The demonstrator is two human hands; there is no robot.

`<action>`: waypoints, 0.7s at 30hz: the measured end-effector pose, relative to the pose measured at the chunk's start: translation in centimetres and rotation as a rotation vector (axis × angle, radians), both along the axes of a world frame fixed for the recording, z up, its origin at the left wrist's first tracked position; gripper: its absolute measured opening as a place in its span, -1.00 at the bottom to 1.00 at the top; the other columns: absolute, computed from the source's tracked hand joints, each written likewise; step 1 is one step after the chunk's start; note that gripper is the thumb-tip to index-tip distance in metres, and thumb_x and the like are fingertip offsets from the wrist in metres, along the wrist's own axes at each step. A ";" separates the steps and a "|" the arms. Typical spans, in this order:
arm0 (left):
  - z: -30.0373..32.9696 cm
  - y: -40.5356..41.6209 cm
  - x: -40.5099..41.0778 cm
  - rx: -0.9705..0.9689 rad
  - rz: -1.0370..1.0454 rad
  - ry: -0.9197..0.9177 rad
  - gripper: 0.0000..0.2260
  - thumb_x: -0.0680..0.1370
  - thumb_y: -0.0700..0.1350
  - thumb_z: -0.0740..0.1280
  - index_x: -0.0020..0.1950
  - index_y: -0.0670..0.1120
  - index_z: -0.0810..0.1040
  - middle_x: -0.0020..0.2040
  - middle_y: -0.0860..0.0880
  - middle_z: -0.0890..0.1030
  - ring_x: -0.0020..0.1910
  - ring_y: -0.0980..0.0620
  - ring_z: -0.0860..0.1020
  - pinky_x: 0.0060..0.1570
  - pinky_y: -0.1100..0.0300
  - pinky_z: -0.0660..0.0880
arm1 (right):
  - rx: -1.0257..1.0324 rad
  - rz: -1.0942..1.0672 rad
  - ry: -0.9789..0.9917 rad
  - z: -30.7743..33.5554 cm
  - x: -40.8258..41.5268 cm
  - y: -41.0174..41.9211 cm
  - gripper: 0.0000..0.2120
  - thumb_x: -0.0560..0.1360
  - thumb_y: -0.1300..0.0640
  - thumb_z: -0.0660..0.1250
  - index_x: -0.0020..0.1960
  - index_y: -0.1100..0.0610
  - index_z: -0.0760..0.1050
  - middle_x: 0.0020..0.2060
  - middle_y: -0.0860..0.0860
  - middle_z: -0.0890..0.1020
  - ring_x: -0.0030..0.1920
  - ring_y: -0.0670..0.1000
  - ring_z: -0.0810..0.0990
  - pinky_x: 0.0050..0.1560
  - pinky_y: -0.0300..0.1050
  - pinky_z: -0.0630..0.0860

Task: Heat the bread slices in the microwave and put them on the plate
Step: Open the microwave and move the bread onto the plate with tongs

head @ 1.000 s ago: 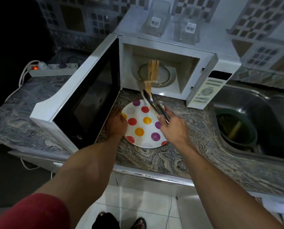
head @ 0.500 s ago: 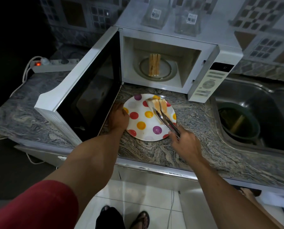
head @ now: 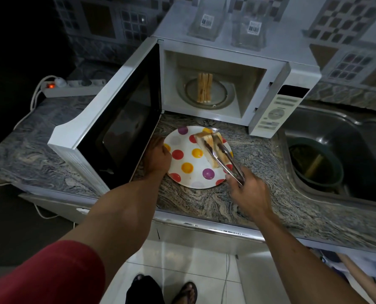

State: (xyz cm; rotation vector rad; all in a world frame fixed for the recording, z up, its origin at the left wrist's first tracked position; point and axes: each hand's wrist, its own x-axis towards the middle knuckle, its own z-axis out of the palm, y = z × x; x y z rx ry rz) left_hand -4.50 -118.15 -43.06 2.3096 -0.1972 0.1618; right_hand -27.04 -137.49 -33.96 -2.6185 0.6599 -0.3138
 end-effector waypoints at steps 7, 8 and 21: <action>0.2 -0.1 -0.1 -0.024 0.011 0.021 -0.64 0.59 -0.21 0.21 0.37 -0.18 0.52 0.37 -0.16 0.51 0.39 -0.15 0.42 0.43 0.04 0.30 | -0.089 0.164 0.010 -0.2 1.6 2.2 -0.56 0.57 -0.19 0.27 0.31 0.07 0.48 0.02 0.13 0.68 -0.05 0.27 0.66 -0.14 0.07 0.56; 0.2 -0.1 -0.1 -0.022 0.012 0.035 -0.64 0.59 -0.20 0.20 0.38 -0.17 0.51 0.38 -0.14 0.50 0.39 -0.14 0.41 0.43 0.06 0.30 | -0.114 0.179 0.042 -0.5 1.8 2.6 -0.58 0.58 -0.18 0.27 0.29 0.08 0.49 0.01 0.13 0.67 -0.05 0.27 0.66 -0.14 0.06 0.55; 0.8 0.0 -0.5 0.016 0.003 0.017 -0.63 0.58 -0.20 0.22 0.38 -0.18 0.51 0.38 -0.14 0.51 0.39 -0.14 0.42 0.40 0.03 0.34 | -0.087 0.064 0.108 -0.7 2.6 0.1 -0.66 0.61 -0.10 0.28 0.27 0.07 0.52 -0.06 0.17 0.69 -0.06 0.27 0.65 -0.13 0.04 0.53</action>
